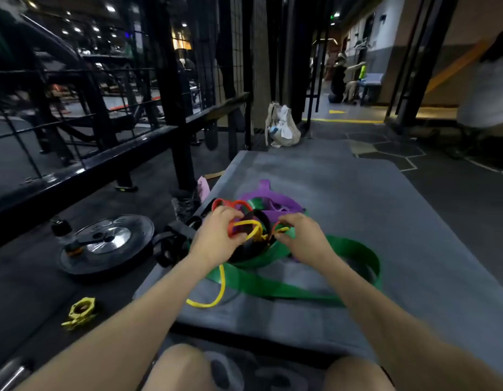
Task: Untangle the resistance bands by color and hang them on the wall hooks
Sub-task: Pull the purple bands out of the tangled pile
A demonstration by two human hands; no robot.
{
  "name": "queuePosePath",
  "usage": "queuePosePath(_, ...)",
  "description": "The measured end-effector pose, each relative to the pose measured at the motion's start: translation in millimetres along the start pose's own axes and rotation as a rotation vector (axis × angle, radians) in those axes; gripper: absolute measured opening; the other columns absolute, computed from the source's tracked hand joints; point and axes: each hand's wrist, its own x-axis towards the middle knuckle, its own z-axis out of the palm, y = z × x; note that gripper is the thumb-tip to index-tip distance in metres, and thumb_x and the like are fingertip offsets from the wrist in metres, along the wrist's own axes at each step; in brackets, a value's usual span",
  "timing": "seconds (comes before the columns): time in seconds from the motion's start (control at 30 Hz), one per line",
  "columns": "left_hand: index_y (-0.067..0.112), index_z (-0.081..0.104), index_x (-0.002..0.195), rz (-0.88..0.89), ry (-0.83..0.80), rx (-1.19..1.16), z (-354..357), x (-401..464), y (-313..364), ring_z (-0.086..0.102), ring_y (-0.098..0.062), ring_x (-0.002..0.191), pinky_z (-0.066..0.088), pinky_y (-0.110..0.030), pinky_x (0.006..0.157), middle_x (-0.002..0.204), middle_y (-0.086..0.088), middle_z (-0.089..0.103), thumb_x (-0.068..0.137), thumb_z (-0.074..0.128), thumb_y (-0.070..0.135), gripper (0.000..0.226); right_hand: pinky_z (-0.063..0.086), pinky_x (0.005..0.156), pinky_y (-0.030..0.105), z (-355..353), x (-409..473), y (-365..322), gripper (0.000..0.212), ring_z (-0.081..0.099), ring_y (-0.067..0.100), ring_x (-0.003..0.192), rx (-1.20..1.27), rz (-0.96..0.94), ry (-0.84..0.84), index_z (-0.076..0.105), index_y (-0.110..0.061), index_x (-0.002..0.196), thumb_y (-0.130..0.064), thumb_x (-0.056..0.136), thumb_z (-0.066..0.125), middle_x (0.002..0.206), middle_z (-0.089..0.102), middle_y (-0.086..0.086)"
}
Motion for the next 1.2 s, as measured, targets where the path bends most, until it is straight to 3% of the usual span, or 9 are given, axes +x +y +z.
queuePosePath(0.23,0.021,0.050,0.128,0.044,-0.029,0.162,16.1,-4.2,-8.9,0.040,-0.017,0.123,0.031,-0.026,0.102,0.133,0.007,0.044,0.072,0.077,0.030,0.063,0.037,0.103,0.032,28.5,13.4,-4.3,0.044,0.049,0.027,0.120,0.026,0.005,0.033,0.055,-0.011,0.127,-0.021,0.086,0.064,0.127,0.056,0.009)
queuePosePath(0.47,0.023,0.055,0.122,0.054,0.119,0.158,41.3,-8.4,-19.1,0.043,-0.014,0.116,0.034,-0.021,0.096,0.128,0.010,0.048,0.073,0.071,0.028,0.052,0.035,0.100,0.032,57.9,15.4,7.6,0.047,0.049,0.028,0.115,0.018,-0.015,0.064,0.051,-0.013,0.129,-0.018,0.084,0.064,0.122,0.057,0.009)
queuePosePath(0.57,0.023,0.054,0.119,0.056,0.158,0.173,48.5,-8.9,-22.1,0.044,-0.014,0.115,0.032,-0.021,0.097,0.126,0.009,0.048,0.066,0.070,0.038,0.057,0.031,0.103,0.032,57.0,17.1,11.9,0.058,0.043,0.026,0.120,-0.131,-0.091,0.008,0.041,-0.014,0.136,-0.028,0.085,0.064,0.127,0.052,0.006)
queuePosePath(0.63,0.023,0.049,0.121,0.063,0.148,0.213,50.3,-4.4,-22.8,0.041,-0.015,0.118,0.030,-0.024,0.099,0.127,0.007,0.045,0.064,0.072,0.045,0.064,0.030,0.103,0.032,49.9,21.3,19.2,0.059,0.041,0.025,0.119,-0.246,-0.145,-0.020,0.045,-0.014,0.133,-0.039,0.083,0.064,0.126,0.051,0.005)
queuePosePath(0.7,0.023,0.047,0.121,0.049,0.162,0.238,49.5,1.3,-21.7,0.040,-0.017,0.119,0.030,-0.027,0.098,0.127,0.005,0.045,0.070,0.071,0.044,0.060,0.032,0.102,0.034,40.0,22.0,27.3,0.054,0.043,0.025,0.116,-0.293,-0.156,-0.076,0.057,-0.013,0.122,-0.047,0.081,0.063,0.122,0.052,0.005)
queuePosePath(0.8,0.022,0.048,0.122,0.011,0.189,0.249,48.0,7.2,-18.3,0.042,-0.019,0.118,0.033,-0.029,0.098,0.127,0.005,0.047,0.078,0.069,0.036,0.050,0.032,0.101,0.034,23.8,17.3,34.3,0.037,0.046,0.025,0.110,-0.310,-0.194,-0.148,0.066,-0.014,0.110,-0.040,0.084,0.062,0.113,0.059,0.005)
queuePosePath(0.97,0.019,0.056,0.116,-0.069,0.322,0.222,39.4,15.0,-15.1,0.047,-0.026,0.108,0.036,-0.035,0.092,0.118,-0.002,0.054,0.081,0.068,0.024,0.037,0.024,0.109,0.030,-4.5,8.7,45.8,0.020,0.058,0.026,0.102,-0.225,-0.167,0.012,0.073,-0.013,0.098,-0.023,0.082,0.069,0.102,0.068,0.007)
queuePosePath(1.07,0.015,0.055,0.113,-0.137,0.380,0.226,31.1,14.8,-18.7,0.046,-0.030,0.105,0.036,-0.037,0.090,0.113,-0.006,0.054,0.079,0.069,0.019,0.037,0.035,0.097,0.031,-23.5,0.2,61.7,0.015,0.059,0.030,0.095,-0.216,-0.096,0.143,0.074,-0.009,0.091,-0.017,0.079,0.071,0.094,0.070,0.011)
queuePosePath(1.2,0.015,0.053,0.113,-0.128,0.311,0.250,32.9,9.0,-21.8,0.045,-0.029,0.106,0.035,-0.036,0.090,0.114,-0.005,0.054,0.077,0.073,0.022,0.042,0.041,0.088,0.033,-18.5,-3.5,73.3,0.014,0.056,0.028,0.102,-0.232,0.008,0.099,0.074,-0.011,0.092,-0.018,0.081,0.070,0.099,0.068,0.008)
